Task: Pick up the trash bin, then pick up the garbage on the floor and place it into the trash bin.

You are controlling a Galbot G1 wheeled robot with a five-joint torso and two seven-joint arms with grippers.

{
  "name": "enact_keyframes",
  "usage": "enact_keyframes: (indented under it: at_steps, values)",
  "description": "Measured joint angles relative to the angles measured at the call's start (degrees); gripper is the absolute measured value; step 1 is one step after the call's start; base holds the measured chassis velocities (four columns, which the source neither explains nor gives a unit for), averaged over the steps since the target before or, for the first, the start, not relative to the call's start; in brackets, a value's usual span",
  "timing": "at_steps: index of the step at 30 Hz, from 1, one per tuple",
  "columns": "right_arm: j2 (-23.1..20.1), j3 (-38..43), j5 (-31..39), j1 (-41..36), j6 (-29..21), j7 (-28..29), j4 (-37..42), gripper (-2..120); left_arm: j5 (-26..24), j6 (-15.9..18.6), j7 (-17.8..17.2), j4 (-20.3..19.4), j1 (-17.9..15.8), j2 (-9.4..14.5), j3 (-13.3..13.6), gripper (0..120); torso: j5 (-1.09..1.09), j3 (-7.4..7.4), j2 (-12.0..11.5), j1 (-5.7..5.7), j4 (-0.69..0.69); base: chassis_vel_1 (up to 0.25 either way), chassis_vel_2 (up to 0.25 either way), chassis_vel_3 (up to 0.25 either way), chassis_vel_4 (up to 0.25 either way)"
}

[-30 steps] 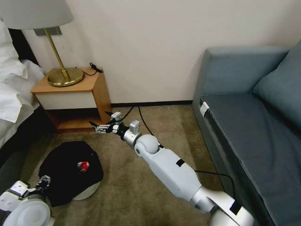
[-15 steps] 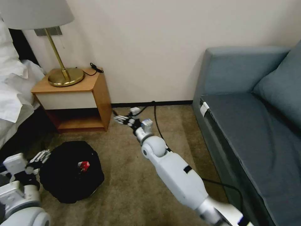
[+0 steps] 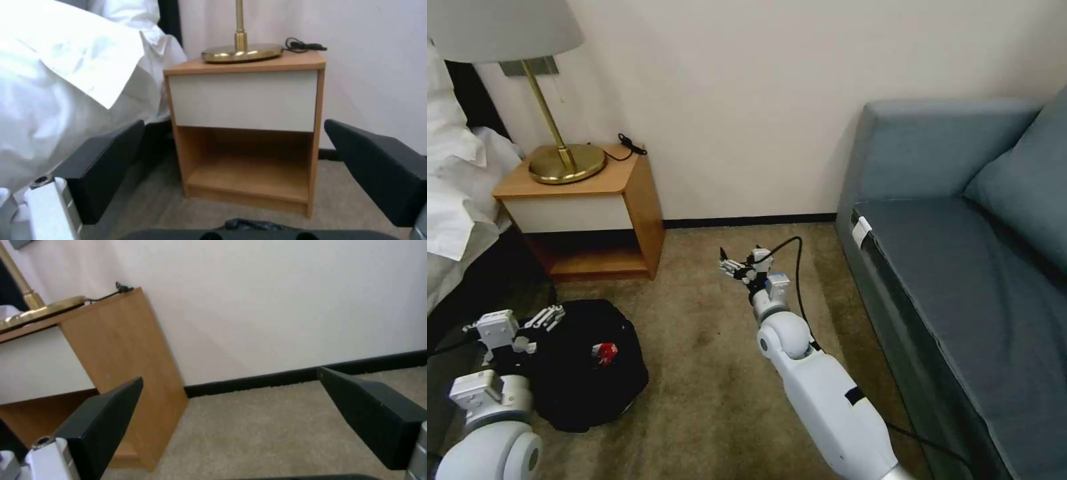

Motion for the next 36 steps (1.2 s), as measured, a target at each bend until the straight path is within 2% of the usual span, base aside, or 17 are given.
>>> enact_keyframes:
  at_steps: [36]
  values:
    - [0.47,0.75,-0.50,-0.18,1.05,-0.95,-0.48,100,-0.83,0.59,0.02,0.46,-0.74,0.35,-0.13,100,0.00,0.00,0.00,0.00,0.00,0.000,0.000,0.000,0.000]
